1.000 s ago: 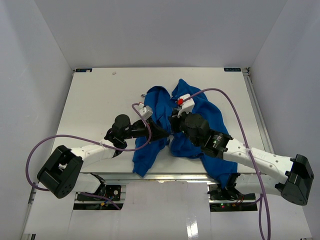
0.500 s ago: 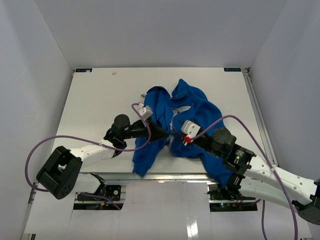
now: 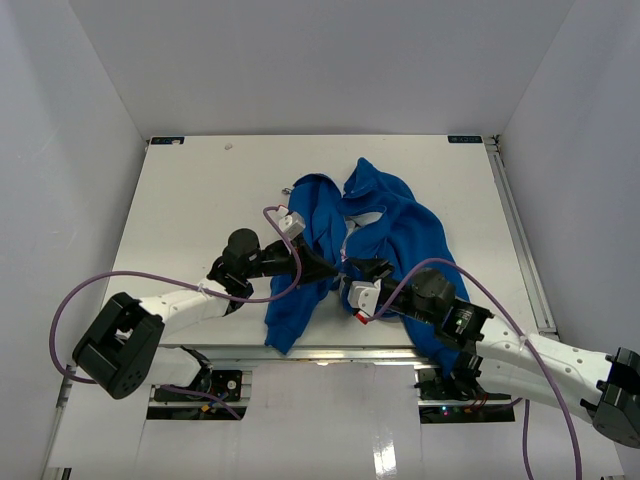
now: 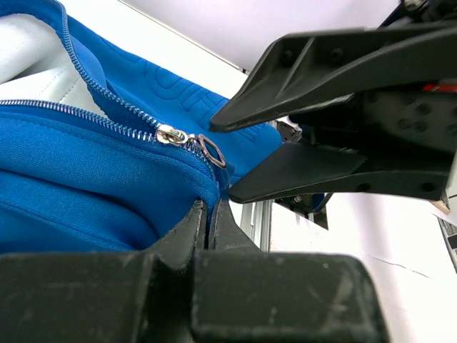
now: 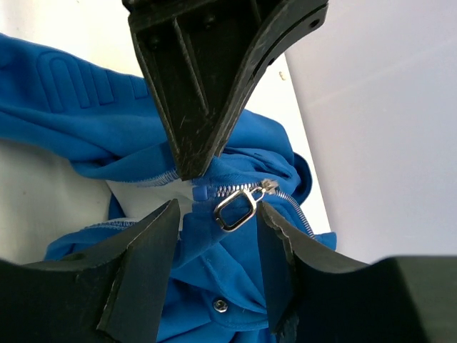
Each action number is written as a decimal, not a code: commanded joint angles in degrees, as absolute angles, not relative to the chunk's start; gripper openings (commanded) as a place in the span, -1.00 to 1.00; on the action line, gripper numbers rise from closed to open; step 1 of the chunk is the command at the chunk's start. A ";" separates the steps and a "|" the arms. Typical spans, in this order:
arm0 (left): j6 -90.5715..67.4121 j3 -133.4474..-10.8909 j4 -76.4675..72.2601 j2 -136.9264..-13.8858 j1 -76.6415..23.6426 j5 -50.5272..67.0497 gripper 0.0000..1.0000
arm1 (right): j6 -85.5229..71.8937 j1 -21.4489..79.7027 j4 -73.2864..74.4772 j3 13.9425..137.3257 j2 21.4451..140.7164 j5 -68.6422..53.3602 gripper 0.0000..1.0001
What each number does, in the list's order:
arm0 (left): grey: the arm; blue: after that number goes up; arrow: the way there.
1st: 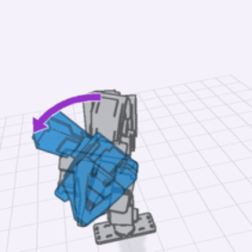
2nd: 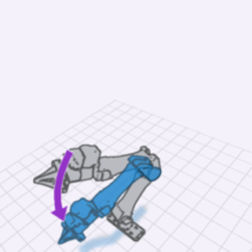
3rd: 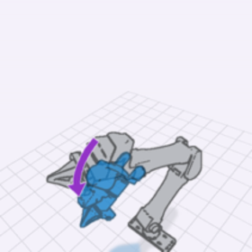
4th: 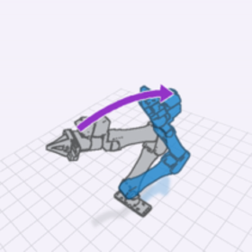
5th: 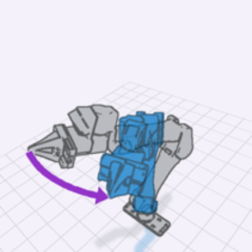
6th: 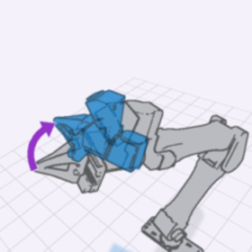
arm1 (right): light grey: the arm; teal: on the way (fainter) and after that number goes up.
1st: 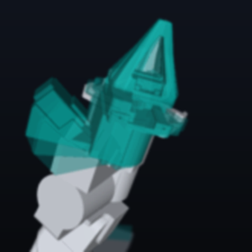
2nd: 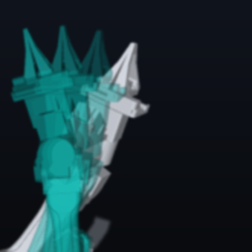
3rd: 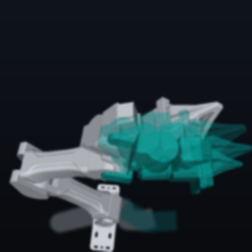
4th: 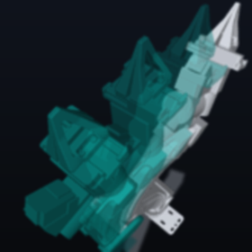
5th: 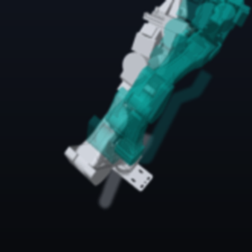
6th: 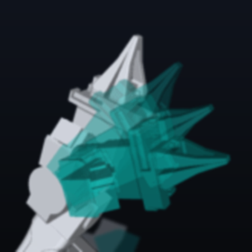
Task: Zip up the jacket
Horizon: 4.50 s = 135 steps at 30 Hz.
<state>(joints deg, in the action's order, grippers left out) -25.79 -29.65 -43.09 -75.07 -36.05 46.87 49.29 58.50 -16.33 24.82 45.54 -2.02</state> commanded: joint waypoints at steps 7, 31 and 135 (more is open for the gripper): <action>-26.10 -30.76 -43.68 -72.42 -35.86 48.69 -1.00 | 53.88 58.36 -28.02 21.36 45.62 2.11 0.04; -25.33 -31.11 -42.38 -73.13 -35.77 47.92 -1.00 | 50.12 58.54 -19.44 23.28 40.20 -2.06 -0.01; -25.49 -30.50 -43.34 -72.16 -35.77 48.34 -1.00 | 40.24 58.62 -23.55 27.86 50.45 4.92 -0.05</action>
